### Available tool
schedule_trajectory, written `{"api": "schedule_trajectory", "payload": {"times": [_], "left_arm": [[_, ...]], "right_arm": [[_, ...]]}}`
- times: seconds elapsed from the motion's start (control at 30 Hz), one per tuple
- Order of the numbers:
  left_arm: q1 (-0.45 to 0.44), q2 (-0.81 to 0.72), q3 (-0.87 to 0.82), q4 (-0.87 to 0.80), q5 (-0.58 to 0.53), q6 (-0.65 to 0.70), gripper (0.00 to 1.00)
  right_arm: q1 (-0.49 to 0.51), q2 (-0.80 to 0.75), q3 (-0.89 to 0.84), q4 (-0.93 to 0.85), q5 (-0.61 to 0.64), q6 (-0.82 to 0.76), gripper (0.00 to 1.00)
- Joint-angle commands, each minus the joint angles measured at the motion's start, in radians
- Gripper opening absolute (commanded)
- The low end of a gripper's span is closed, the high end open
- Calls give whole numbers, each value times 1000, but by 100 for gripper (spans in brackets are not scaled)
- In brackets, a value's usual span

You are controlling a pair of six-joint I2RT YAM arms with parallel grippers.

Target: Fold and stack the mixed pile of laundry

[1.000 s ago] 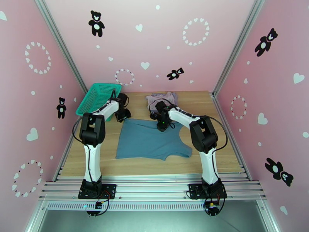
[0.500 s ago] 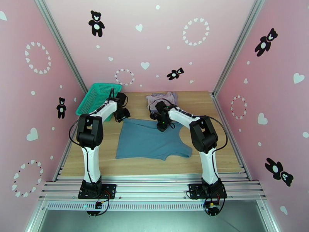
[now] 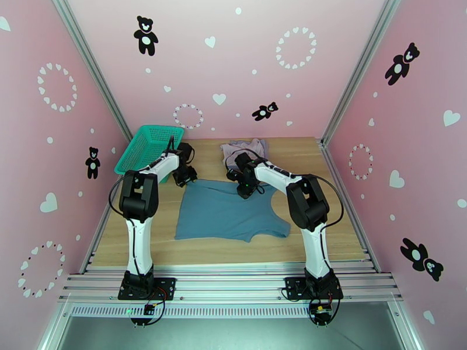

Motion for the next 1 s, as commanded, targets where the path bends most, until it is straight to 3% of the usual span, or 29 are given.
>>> {"api": "schedule_trajectory", "payload": {"times": [0.0, 0.23, 0.3, 0.6, 0.97], "left_arm": [[-8, 37, 41, 2, -30, -2, 33], [-11, 67, 101, -12, -31, -1, 0], [-14, 67, 114, -17, -29, 0, 0], [-44, 6, 138, -66, -36, 12, 0], [-54, -172, -24, -64, -70, 6, 0]], "right_arm": [[4, 23, 29, -32, 11, 4, 31], [3, 26, 39, -41, 26, 3, 6], [4, 24, 47, -43, 37, 1, 0], [4, 1, 76, -72, 70, -17, 0], [3, -48, 50, -88, 67, -20, 0]]}}
